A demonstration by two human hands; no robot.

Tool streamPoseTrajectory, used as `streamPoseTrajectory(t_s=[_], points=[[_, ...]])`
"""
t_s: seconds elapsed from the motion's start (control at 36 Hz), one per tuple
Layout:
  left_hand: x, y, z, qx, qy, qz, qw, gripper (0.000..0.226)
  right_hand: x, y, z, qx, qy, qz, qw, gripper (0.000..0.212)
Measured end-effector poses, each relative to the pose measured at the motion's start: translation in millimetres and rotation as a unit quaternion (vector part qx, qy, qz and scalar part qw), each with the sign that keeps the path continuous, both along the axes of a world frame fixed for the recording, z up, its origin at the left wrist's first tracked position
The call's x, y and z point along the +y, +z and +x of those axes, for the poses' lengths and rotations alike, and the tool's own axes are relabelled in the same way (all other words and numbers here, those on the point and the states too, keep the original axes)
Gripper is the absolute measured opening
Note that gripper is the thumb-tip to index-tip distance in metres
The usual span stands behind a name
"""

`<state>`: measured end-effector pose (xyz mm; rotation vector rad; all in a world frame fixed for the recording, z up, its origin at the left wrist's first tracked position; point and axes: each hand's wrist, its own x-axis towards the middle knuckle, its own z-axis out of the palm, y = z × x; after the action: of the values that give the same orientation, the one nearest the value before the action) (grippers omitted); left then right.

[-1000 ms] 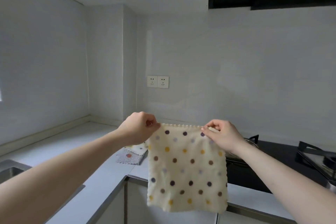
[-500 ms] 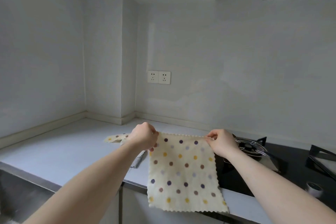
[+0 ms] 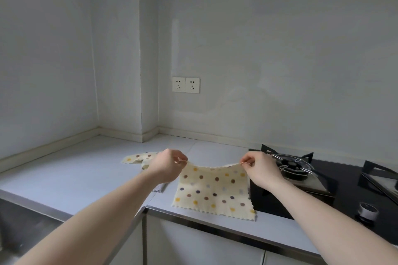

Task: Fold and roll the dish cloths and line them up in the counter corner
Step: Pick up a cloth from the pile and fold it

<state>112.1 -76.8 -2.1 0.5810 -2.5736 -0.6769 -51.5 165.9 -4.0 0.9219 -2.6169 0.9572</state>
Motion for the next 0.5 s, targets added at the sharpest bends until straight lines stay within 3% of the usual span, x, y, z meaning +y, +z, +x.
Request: streamPoseTrajectory(t_s=[0.5], points=[[25.0,-56.4,43.6,-0.140,-0.038,-0.005,0.989,0.032,44.9,-51.7,40.2,-0.005,0.055,0.140,0.989,0.015]])
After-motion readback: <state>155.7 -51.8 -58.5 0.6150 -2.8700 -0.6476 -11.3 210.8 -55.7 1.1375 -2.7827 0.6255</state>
